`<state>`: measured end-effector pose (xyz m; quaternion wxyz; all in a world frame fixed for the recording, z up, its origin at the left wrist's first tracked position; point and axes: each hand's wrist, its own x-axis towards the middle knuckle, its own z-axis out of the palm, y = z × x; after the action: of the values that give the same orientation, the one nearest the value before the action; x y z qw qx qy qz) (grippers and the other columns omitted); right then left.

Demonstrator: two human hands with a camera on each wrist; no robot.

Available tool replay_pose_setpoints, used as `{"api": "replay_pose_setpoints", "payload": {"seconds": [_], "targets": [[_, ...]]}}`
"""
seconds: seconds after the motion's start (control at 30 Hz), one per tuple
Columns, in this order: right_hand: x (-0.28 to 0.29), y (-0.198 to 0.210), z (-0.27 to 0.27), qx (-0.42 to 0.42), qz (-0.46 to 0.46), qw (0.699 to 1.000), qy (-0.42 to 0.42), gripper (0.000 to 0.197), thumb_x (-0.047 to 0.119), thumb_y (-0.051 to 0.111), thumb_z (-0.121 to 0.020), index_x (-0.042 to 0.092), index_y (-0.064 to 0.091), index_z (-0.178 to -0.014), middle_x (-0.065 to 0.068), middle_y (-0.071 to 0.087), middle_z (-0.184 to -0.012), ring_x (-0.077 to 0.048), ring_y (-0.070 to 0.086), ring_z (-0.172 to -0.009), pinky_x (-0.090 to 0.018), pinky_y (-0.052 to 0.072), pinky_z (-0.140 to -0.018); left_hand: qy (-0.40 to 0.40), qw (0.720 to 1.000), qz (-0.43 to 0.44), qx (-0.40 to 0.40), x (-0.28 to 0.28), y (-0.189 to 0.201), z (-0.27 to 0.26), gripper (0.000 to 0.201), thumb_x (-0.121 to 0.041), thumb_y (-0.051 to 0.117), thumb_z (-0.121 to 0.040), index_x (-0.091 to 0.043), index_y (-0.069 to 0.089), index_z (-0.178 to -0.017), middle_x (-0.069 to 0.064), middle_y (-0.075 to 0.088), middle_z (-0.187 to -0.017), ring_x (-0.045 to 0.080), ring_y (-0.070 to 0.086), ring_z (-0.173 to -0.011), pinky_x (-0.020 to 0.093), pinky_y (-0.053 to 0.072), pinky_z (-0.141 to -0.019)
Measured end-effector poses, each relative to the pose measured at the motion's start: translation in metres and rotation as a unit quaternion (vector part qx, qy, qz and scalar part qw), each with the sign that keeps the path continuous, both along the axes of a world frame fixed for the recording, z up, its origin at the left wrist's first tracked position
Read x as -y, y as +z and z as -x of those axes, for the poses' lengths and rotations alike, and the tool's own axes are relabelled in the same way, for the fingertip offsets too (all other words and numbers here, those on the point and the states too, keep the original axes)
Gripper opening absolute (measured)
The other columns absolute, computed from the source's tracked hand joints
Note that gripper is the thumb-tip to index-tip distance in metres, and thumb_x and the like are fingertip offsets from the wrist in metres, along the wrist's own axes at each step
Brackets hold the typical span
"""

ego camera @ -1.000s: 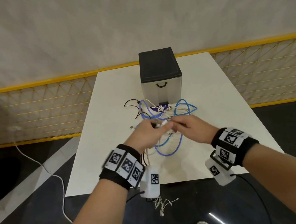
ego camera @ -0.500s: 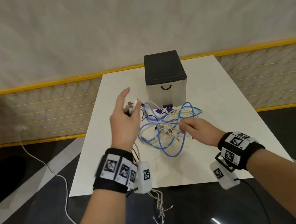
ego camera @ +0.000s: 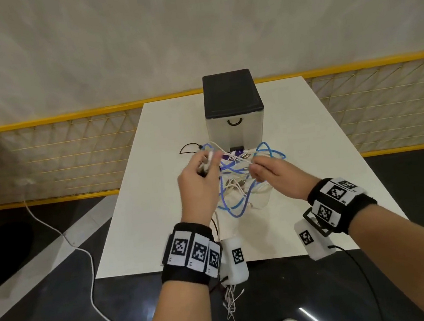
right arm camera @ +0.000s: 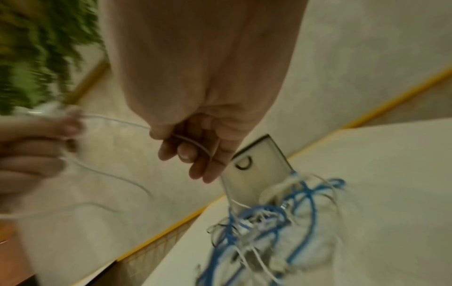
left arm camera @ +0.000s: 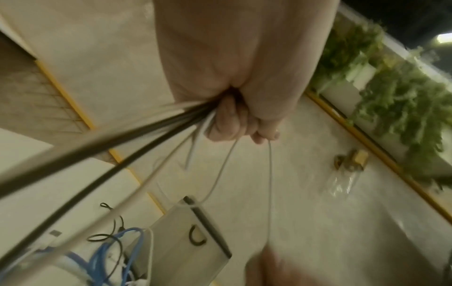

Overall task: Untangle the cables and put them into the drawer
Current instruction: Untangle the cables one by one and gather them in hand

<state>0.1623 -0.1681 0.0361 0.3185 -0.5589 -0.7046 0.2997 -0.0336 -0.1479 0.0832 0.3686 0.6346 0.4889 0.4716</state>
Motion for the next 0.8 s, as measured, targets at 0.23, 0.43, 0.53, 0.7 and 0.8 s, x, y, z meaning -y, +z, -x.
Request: {"api": "replay_pose_setpoints", "payload": {"seconds": [0.23, 0.43, 0.53, 0.7, 0.8], "targets": [[-0.001, 0.005, -0.005, -0.043, 0.009, 0.996, -0.081, 0.030, 0.023, 0.039, -0.102, 0.021, 0.058, -0.079, 0.009, 0.057, -0.075, -0.010, 0.057, -0.068, -0.029, 0.050, -0.073, 0.122, 0.992, -0.015, 0.024, 0.006, 0.008, 0.023, 0.008, -0.026, 0.062, -0.097, -0.023, 0.065, -0.103, -0.009, 0.046, -0.060, 0.002, 0.042, -0.051, 0.016, 0.035, -0.053], [-0.009, 0.062, 0.018, 0.087, -0.097, 0.992, 0.001, 0.026, 0.027, 0.047, -0.099, 0.013, 0.067, -0.091, -0.006, 0.063, -0.082, -0.018, 0.054, -0.078, -0.029, 0.045, -0.074, -0.026, 0.998, -0.025, -0.045, 0.025, -0.003, 0.002, 0.046, -0.028, 0.065, -0.094, -0.034, 0.052, -0.138, -0.009, 0.037, -0.056, 0.007, 0.038, -0.048, 0.015, 0.035, -0.052], [-0.007, 0.074, 0.028, 0.118, -0.136, 0.983, 0.044, 0.024, 0.023, 0.047, -0.099, 0.008, 0.063, -0.090, 0.000, 0.052, -0.075, -0.010, 0.043, -0.071, -0.016, 0.035, -0.067, -0.021, 0.999, -0.027, -0.038, 0.026, 0.000, -0.006, 0.017, -0.033, 0.062, -0.096, -0.019, 0.059, -0.087, -0.008, 0.037, -0.054, 0.007, 0.036, -0.049, 0.017, 0.030, -0.050], [-0.014, 0.028, 0.006, 0.090, -0.001, 0.996, 0.007, 0.028, 0.022, 0.035, -0.103, 0.012, 0.056, -0.086, 0.006, 0.053, -0.077, -0.004, 0.049, -0.071, -0.024, 0.043, -0.074, 0.076, 0.993, -0.029, 0.088, 0.017, 0.030, 0.008, 0.034, -0.033, 0.057, -0.098, -0.019, 0.046, -0.070, -0.004, 0.035, -0.058, 0.008, 0.030, -0.053, 0.021, 0.029, -0.051], [-0.012, -0.005, -0.021, 0.053, 0.072, 0.995, -0.054, 0.031, 0.019, 0.035, -0.103, 0.016, 0.052, -0.077, 0.001, 0.053, -0.076, -0.016, 0.051, -0.069, -0.041, 0.050, -0.078, 0.157, 0.973, -0.035, 0.167, 0.006, 0.043, 0.031, 0.034, -0.034, 0.056, -0.099, -0.021, 0.046, -0.069, -0.001, 0.037, -0.062, 0.012, 0.033, -0.057, 0.024, 0.031, -0.055]]}}
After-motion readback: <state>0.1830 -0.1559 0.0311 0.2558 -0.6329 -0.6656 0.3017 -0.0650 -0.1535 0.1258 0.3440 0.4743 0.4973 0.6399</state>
